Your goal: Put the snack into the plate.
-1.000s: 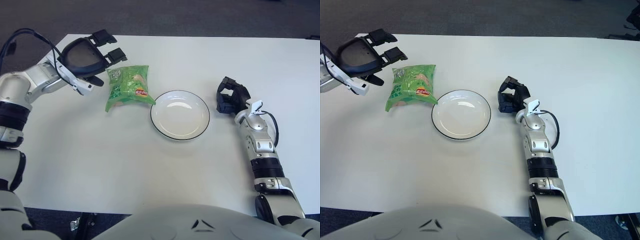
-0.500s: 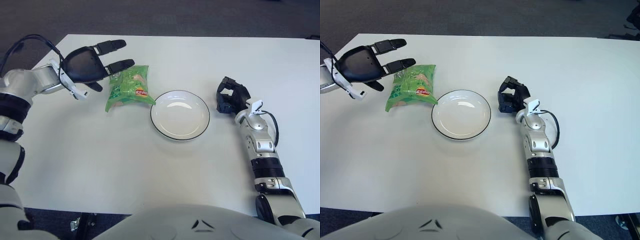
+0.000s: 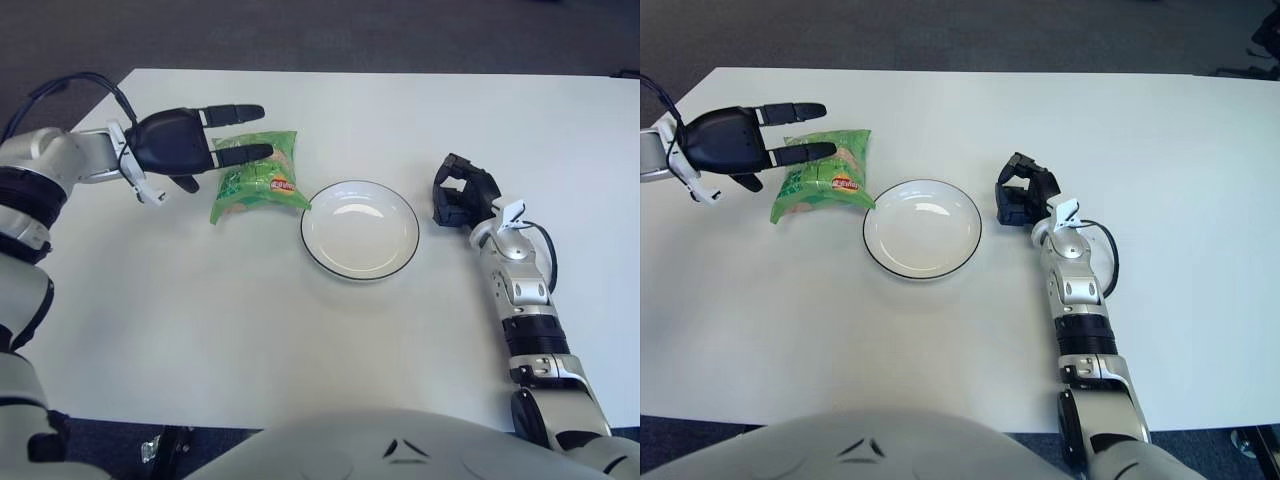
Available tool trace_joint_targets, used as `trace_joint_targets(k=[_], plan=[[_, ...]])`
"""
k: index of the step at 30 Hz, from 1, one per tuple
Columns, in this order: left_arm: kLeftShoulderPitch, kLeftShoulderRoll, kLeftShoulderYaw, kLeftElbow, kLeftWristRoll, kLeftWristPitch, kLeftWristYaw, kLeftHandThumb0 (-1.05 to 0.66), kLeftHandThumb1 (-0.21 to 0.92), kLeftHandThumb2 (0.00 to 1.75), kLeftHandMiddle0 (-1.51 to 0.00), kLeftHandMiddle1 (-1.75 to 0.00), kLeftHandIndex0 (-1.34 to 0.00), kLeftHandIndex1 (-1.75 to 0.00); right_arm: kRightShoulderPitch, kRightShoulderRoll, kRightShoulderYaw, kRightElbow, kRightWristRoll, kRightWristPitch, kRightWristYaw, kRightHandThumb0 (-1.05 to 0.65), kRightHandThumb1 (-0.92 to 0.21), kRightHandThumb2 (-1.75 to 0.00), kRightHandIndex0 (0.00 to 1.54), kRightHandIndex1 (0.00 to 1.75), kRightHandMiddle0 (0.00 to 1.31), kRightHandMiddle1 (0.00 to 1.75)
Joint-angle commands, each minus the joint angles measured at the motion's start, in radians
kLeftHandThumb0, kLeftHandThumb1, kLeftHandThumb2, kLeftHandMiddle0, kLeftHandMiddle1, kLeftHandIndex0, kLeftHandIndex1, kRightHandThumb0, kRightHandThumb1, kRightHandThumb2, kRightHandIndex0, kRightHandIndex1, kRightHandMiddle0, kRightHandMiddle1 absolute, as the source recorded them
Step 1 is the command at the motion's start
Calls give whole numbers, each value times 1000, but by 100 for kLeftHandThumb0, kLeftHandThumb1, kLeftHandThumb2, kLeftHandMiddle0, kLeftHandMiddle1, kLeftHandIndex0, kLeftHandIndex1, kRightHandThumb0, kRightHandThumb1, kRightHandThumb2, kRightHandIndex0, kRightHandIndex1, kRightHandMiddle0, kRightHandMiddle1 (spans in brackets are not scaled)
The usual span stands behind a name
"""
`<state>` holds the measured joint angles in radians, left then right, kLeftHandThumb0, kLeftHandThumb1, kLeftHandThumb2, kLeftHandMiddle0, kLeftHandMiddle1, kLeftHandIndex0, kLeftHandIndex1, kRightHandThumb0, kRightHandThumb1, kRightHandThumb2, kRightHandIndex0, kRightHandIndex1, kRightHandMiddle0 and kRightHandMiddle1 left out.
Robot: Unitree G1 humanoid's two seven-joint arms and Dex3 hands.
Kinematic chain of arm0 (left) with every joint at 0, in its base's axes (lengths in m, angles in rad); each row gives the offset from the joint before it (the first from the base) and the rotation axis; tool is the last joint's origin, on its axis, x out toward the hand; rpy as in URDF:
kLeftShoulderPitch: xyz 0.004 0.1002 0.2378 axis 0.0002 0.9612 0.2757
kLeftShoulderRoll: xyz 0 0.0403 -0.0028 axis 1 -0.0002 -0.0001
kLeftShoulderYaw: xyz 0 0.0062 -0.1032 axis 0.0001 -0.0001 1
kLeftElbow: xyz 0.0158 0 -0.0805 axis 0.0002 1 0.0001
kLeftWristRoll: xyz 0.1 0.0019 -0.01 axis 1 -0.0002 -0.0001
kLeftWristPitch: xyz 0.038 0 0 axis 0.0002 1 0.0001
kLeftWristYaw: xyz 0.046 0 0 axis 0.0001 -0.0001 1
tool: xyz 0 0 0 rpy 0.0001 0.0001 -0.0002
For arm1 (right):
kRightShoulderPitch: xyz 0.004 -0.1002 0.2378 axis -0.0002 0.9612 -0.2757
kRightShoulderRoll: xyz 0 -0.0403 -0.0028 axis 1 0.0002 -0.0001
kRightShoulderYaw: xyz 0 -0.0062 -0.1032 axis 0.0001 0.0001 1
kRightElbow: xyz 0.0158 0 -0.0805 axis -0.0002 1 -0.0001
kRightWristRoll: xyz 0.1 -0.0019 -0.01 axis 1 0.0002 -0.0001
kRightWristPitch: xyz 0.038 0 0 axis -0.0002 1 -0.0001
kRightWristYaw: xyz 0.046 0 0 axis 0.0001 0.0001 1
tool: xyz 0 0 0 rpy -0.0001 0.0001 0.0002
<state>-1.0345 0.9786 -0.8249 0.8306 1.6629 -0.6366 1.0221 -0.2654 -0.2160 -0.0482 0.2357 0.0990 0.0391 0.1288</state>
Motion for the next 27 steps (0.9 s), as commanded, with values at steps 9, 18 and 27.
trace_joint_targets(k=[9, 18, 27], plan=[[-89, -76, -129, 60, 11, -32, -20, -101, 88, 18, 0, 0, 0, 0, 74, 9, 21, 45, -27, 79, 2, -50, -28, -136, 127, 175, 64, 175], [-112, -108, -160, 72, -21, -51, -56, -100, 89, 18, 0, 0, 0, 0, 78, 8, 24, 37, -26, 83, 3, -50, -28, -136, 126, 175, 64, 175], [-128, -171, -149, 124, -83, -27, -124, -95, 85, 16, 0, 0, 0, 0, 90, 9, 24, 21, -20, 82, 9, -50, -28, -136, 126, 175, 64, 175]])
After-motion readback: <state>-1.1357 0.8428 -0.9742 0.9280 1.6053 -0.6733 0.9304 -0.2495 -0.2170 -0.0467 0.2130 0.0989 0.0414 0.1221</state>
